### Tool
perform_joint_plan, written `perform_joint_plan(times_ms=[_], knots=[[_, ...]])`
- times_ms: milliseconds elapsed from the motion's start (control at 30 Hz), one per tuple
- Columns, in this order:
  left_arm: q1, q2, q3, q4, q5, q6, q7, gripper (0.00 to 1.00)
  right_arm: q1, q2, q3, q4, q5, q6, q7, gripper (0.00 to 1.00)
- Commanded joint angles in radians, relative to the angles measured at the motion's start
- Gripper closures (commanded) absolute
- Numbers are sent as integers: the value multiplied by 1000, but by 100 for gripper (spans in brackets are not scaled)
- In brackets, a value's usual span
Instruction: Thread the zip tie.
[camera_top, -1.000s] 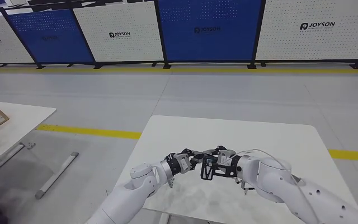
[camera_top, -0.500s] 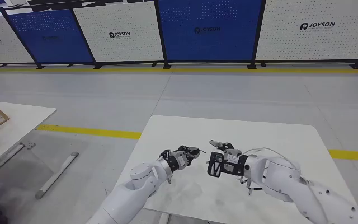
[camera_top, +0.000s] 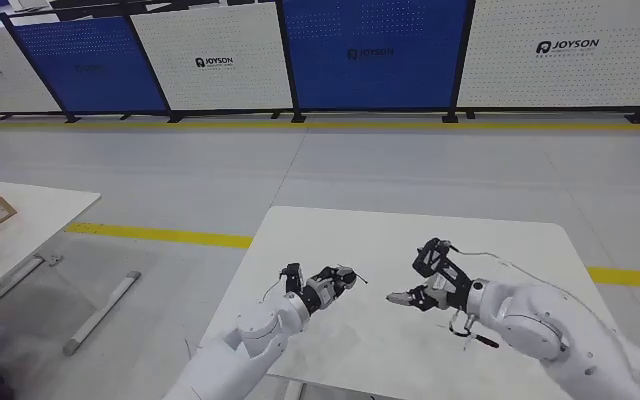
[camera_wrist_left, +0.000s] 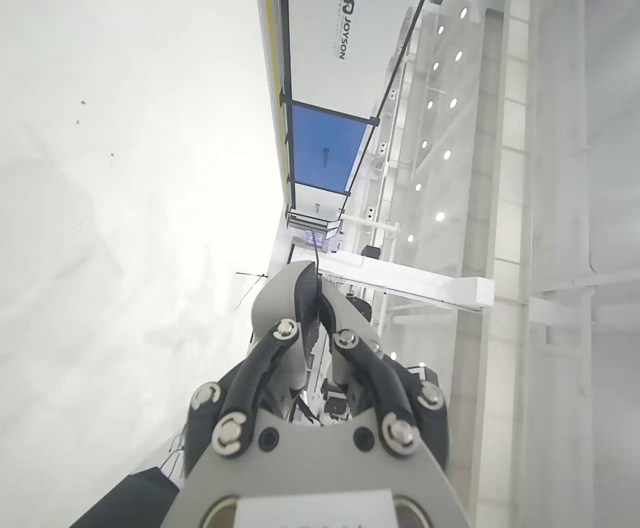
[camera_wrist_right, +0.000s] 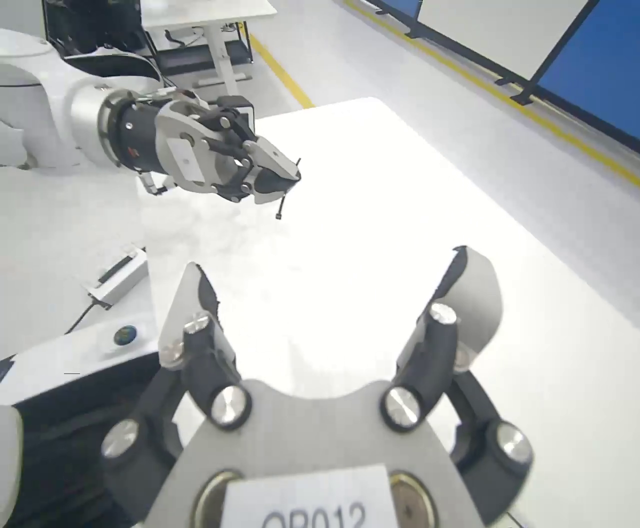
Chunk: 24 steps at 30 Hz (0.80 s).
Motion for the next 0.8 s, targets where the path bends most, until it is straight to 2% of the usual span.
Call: perform_joint_plan(times_ms=[0, 200, 233, 267, 333, 367, 400, 467, 600, 667, 767], knots=[[0, 0, 0, 0, 0, 0, 0, 100, 0, 0, 0, 0, -11, 0, 0, 0], [0, 0, 0, 0, 0, 0, 0, 100, 0, 0, 0, 0, -11, 0, 0, 0], [0, 0, 0, 3, 19, -12, 11, 100, 0, 0, 0, 0, -11, 0, 0, 0], [1, -1, 3, 6, 51, -33, 30, 100, 0, 0, 0, 0, -11, 0, 0, 0], [5, -6, 6, 12, 188, -140, 160, 100, -11, -5, -1, 15, 31, 0, 29, 0], [11, -10, 21, 8, 225, -165, 196, 100, -7, -10, 3, 29, 76, 0, 53, 0], [13, -13, 37, 4, 239, -171, 193, 100, -2, -18, 3, 46, 155, 0, 96, 0], [13, -14, 36, 6, 252, -176, 183, 100, 18, -32, 1, 73, 308, 0, 169, 0], [20, -15, 32, 6, 281, -167, 163, 100, 67, -62, -3, 144, 643, 0, 373, 0], [24, -14, 28, 4, 294, -160, 142, 100, 84, -83, 12, 206, 826, 0, 497, 0], [37, -14, 27, -7, 315, -160, 127, 100, 96, -120, 44, 301, 963, 0, 633, 0]])
